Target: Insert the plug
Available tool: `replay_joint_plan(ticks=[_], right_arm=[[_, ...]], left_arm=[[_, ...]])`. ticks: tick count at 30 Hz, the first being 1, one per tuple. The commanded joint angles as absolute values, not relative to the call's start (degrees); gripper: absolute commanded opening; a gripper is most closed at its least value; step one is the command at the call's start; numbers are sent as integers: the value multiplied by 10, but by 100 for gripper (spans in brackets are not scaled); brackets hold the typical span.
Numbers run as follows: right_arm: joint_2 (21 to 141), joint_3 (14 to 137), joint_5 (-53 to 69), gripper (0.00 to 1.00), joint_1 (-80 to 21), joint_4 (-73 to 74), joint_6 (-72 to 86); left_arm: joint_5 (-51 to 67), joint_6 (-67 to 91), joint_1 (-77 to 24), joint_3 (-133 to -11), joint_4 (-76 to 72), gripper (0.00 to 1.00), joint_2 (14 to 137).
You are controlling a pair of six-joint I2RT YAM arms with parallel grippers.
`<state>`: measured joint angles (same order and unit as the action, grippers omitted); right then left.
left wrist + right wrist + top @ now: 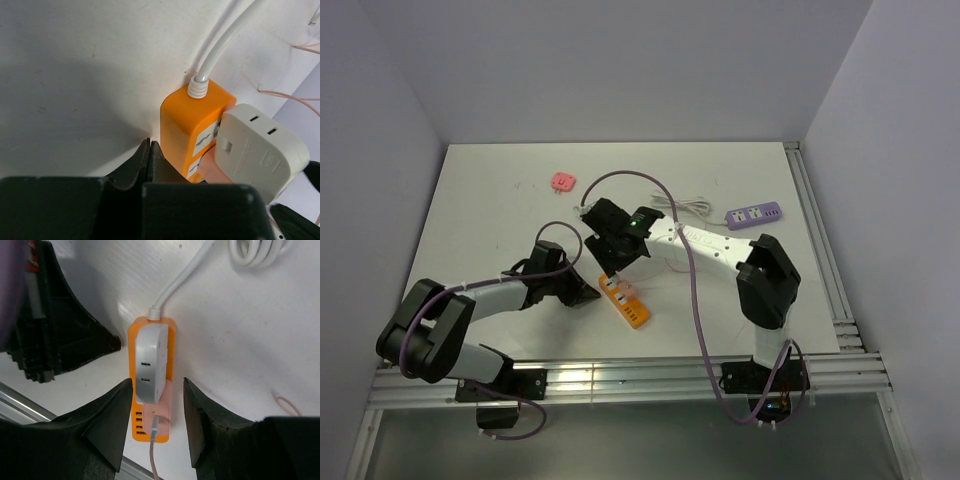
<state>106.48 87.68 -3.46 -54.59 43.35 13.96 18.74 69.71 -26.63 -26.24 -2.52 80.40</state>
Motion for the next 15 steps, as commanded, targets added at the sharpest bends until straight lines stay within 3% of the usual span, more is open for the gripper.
replay_joint_plan(ticks=[1, 6, 15], right_arm=[[1079, 919, -50, 52, -542, 432, 132], [1091, 932, -46, 46, -543, 435, 137], [1089, 924, -42, 47, -547, 429, 142]], left_arm=[[201, 702, -264, -258, -47, 0, 811], [203, 707, -265, -258, -55, 0, 811], [202, 706, -265, -257, -56, 0, 808]])
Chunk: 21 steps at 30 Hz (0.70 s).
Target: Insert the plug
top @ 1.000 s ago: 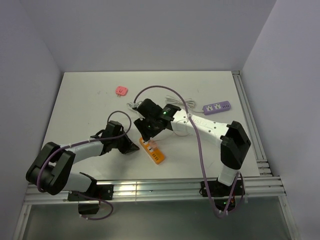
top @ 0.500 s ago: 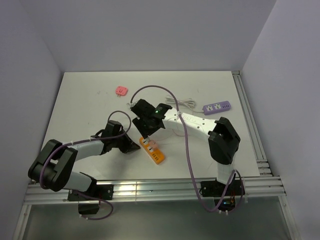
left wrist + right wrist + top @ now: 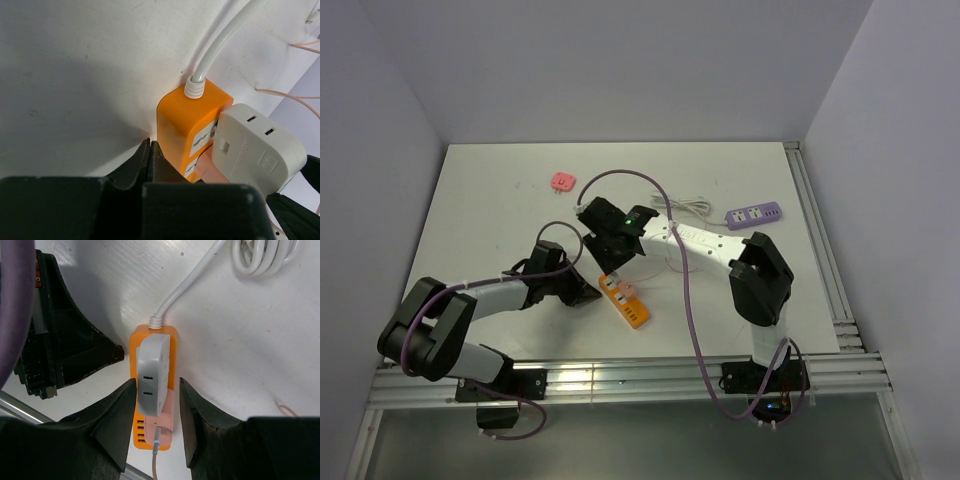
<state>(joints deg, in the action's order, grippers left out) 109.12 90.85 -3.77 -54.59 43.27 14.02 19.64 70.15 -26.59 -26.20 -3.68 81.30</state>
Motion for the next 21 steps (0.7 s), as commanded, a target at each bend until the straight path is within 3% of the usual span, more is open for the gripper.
replay_joint_plan(ticks=[1, 4, 8, 18, 21], right_arm=[[1094, 925, -43, 47, -548, 432, 142], [1099, 925, -49, 43, -549, 433, 144], [1100, 918, -51, 30, -550, 432, 148], [1086, 885, -62, 17, -555, 412, 158], [1086, 872, -65, 4, -557, 404, 166]], left_arm=[[202, 706, -265, -256, -58, 0, 808], [202, 709, -264, -253, -62, 0, 810], [207, 710, -264, -253, -65, 0, 812], [213, 713, -264, -260, -76, 0, 815], [226, 722, -265, -261, -92, 0, 821]])
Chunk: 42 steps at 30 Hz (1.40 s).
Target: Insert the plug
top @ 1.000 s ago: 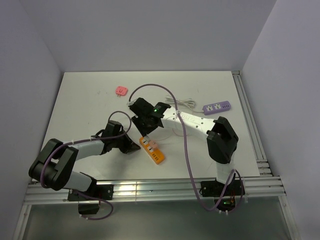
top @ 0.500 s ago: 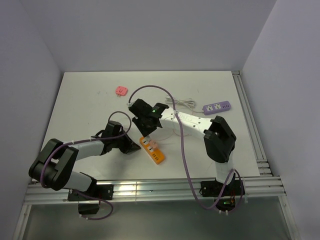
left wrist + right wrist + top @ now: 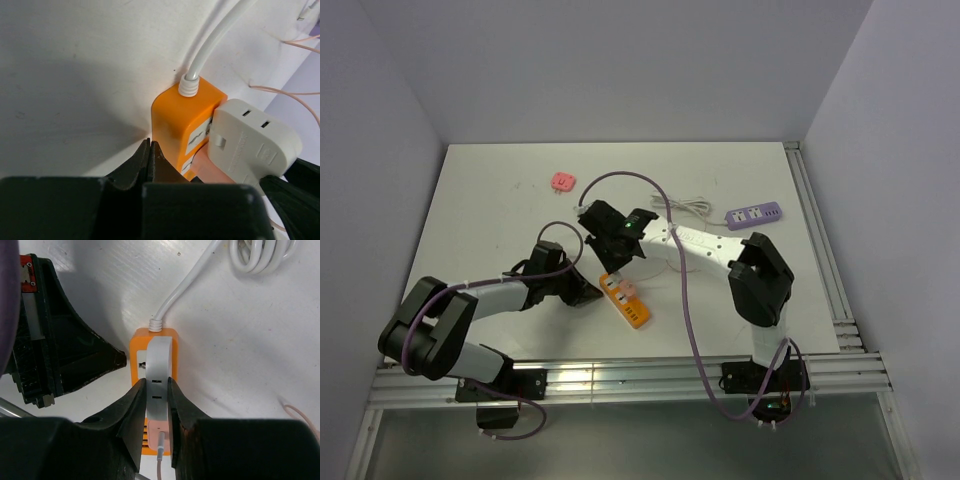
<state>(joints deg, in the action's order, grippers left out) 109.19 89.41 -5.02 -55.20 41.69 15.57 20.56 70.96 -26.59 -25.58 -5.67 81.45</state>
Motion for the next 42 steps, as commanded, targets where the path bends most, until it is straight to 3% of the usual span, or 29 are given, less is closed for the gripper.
replay_joint_plan(ticks=[1, 16, 42], right_arm=[[1085, 861, -67, 0, -558, 401, 172], [965, 598, -151, 0, -584, 164, 232], [1000, 505, -166, 0, -605, 105, 272]], left_arm=[[228, 722, -265, -262, -94, 0, 822], [223, 725, -279, -276, -106, 0, 843], [217, 721, -280, -289, -93, 0, 841]])
